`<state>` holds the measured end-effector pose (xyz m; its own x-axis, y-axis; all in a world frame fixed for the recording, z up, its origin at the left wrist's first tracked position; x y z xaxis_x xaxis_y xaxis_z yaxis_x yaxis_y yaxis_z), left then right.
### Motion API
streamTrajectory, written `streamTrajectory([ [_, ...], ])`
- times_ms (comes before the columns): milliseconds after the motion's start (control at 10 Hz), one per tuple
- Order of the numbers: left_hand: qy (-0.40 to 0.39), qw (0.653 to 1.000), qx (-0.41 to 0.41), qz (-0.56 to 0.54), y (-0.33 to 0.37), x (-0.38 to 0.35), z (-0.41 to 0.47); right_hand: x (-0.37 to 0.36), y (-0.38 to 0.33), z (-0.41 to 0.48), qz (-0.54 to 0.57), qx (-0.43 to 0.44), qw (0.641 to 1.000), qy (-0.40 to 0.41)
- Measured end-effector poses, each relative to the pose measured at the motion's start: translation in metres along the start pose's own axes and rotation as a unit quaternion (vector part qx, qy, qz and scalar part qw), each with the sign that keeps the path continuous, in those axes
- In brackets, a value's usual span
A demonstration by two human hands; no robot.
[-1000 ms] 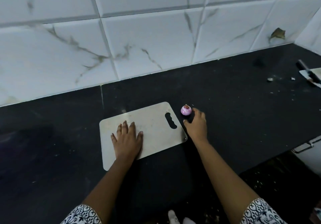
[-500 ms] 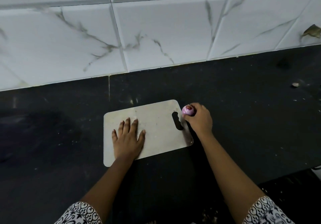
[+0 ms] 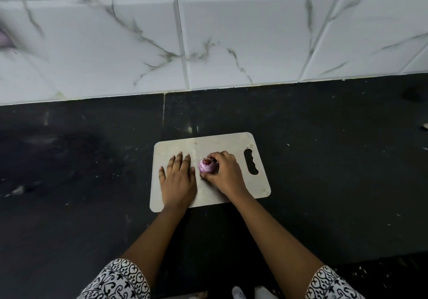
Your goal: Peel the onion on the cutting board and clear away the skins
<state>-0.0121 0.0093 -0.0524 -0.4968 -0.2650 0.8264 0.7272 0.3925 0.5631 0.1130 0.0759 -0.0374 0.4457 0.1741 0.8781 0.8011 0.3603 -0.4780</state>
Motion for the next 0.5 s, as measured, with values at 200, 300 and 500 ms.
streamTrajectory([
  [200, -0.001, 1.0, -0.002, 0.002, 0.002, 0.0, 0.0, -0.003, 0.003, -0.004, -0.003, 0.013, 1.0, -0.002],
  [300, -0.004, 1.0, 0.004, -0.013, 0.002, 0.003, -0.001, 0.003, 0.007, -0.01, 0.034, -0.006, 0.999, -0.03],
  [500, 0.044, 0.997, -0.042, -0.046, 0.021, 0.039, 0.018, 0.048, 0.008, 0.002, 0.054, -0.007, 0.997, 0.053],
])
Point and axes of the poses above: each hand's wrist, its own z-axis towards the middle knuckle, its own x-axis out of the back of the hand, y = z × x, the point moved 2 cm from there along z, towards the middle knuckle, and after that the axes turned 14 degrees about -z, right-handed, at the moved point
